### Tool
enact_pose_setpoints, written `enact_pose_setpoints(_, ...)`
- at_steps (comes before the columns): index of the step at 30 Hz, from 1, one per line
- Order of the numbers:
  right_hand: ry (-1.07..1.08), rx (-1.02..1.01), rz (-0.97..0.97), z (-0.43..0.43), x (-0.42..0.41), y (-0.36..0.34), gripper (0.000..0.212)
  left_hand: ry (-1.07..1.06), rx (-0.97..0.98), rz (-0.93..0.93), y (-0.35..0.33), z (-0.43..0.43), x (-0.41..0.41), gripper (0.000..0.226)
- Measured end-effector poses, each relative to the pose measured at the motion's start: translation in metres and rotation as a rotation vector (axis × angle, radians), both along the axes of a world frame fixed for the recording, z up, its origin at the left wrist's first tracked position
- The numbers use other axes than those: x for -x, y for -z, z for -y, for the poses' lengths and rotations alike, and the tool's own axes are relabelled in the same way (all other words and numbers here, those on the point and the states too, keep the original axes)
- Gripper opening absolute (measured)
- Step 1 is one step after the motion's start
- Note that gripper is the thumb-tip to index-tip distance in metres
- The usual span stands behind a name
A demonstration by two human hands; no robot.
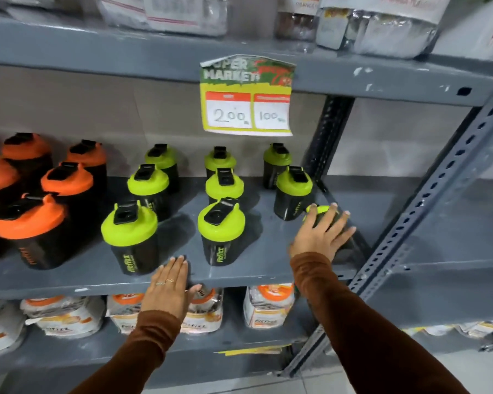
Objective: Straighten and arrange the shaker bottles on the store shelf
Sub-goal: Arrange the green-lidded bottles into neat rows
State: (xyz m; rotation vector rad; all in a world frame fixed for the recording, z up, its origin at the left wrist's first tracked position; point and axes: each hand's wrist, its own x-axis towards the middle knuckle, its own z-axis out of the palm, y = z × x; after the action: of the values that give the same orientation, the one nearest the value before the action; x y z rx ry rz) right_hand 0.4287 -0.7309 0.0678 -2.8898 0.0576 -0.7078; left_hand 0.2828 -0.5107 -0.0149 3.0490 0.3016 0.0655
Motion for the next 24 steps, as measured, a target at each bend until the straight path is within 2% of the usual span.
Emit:
enact_pose_setpoints(3,0.138,0.076,-0.149,0.018,-0.016,0.004,0.084,-0.061,0.027,-0.074,0.001,0.007,-0.002,0.088)
enact_pose_setpoints(6,0.144,0.04,-0.239,0.03,-0.019,0.009,0.073,-0.201,0.025,-0.047,-0.003,0.015,-0.003,0.088)
enact_pose_setpoints(9,0.105,0.03,-0.268,0.036,-0.012,0.011,0.073,-0.239,-0.006,0.032,-0.014,0.021,-0.007,0.072)
enact_pose_setpoints(11,0.003,-0.076,-0.2,0.041,-0.011,0.014,0.08,-0.24,0.01,0.051,-0.015,0.022,-0.006,0.075)
enact_pose_setpoints(13,-0.057,-0.289,-0.156,0.043,-0.004,0.014,0.091,-0.263,-0.003,0.059,-0.015,0.025,-0.006,0.079)
enact_pose_setpoints(18,-0.229,-0.791,-0.097,0.035,0.013,0.033,0.094,-0.283,-0.035,-0.099,-0.026,0.032,-0.006,0.077)
enact_pose_setpoints(20,-0.279,-0.875,-0.142,0.032,0.014,0.037,0.095,-0.279,0.003,-0.12,-0.031,0.032,-0.006,0.076)
enact_pose_setpoints(24,-0.303,-0.892,-0.2,0.028,0.008,0.036,0.095,-0.294,0.029,-0.12,-0.032,0.034,-0.006,0.076)
